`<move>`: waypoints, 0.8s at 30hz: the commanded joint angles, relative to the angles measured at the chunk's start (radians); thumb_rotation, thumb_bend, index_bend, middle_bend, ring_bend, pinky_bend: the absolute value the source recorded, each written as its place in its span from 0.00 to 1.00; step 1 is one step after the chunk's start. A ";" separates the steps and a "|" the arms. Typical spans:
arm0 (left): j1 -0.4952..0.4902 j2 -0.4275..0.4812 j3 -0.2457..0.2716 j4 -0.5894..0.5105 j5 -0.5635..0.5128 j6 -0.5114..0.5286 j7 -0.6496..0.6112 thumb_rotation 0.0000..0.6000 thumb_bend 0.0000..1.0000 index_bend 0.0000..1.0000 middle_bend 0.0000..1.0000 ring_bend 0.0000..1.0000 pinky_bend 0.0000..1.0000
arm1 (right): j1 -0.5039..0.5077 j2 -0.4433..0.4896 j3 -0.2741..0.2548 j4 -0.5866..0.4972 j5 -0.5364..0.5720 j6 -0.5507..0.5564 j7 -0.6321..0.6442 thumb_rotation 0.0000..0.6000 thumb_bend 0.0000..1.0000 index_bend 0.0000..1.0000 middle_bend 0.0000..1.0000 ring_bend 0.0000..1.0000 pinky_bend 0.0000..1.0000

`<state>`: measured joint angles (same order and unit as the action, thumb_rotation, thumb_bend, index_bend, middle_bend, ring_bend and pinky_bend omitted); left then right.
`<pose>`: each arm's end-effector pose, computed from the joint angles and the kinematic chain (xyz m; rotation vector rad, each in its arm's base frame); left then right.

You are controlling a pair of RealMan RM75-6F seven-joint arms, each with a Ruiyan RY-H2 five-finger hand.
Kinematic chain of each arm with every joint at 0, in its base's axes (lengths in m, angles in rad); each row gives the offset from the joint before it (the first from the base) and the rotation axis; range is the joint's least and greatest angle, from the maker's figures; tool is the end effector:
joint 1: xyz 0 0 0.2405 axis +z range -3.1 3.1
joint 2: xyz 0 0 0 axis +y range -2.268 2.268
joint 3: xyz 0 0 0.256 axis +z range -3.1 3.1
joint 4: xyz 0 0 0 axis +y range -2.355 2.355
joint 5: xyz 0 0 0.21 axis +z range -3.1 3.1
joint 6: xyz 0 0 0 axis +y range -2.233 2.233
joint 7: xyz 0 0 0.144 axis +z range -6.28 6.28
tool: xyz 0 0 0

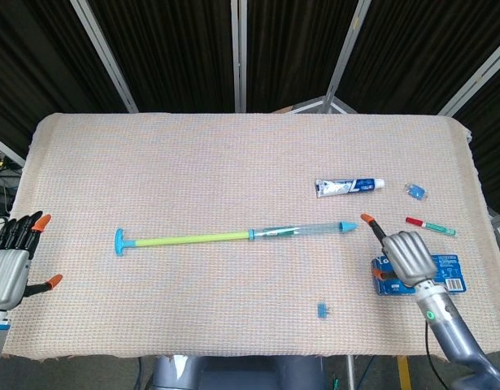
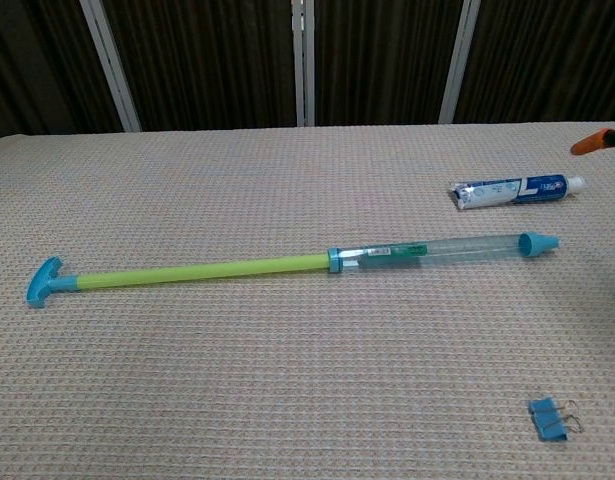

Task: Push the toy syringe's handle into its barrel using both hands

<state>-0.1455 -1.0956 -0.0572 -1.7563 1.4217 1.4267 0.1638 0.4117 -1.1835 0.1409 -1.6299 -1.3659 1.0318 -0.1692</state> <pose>-0.2844 0.1972 0.1501 -1.4197 -0.9094 -0.8531 -0.2521 -0.2845 0.0949 1.7417 -0.9334 0.8042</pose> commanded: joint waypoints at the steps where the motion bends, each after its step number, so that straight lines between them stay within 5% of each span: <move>1: -0.009 -0.010 -0.007 0.009 -0.019 -0.016 0.014 1.00 0.00 0.00 0.00 0.00 0.00 | 0.149 -0.119 0.065 0.077 0.171 -0.159 -0.088 1.00 0.00 0.08 1.00 1.00 1.00; 12: -0.023 -0.031 -0.016 0.030 -0.064 -0.046 0.046 1.00 0.00 0.00 0.00 0.00 0.00 | 0.257 -0.305 0.074 0.295 0.248 -0.204 -0.150 1.00 0.00 0.35 1.00 1.00 1.00; 24: -0.033 -0.049 -0.019 0.047 -0.093 -0.066 0.074 1.00 0.00 0.00 0.00 0.00 0.00 | 0.296 -0.391 0.067 0.437 0.248 -0.234 -0.095 1.00 0.04 0.40 1.00 1.00 1.00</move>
<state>-0.1777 -1.1437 -0.0765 -1.7100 1.3292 1.3614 0.2368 0.7009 -1.5642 0.2102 -1.2080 -1.1174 0.8046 -0.2726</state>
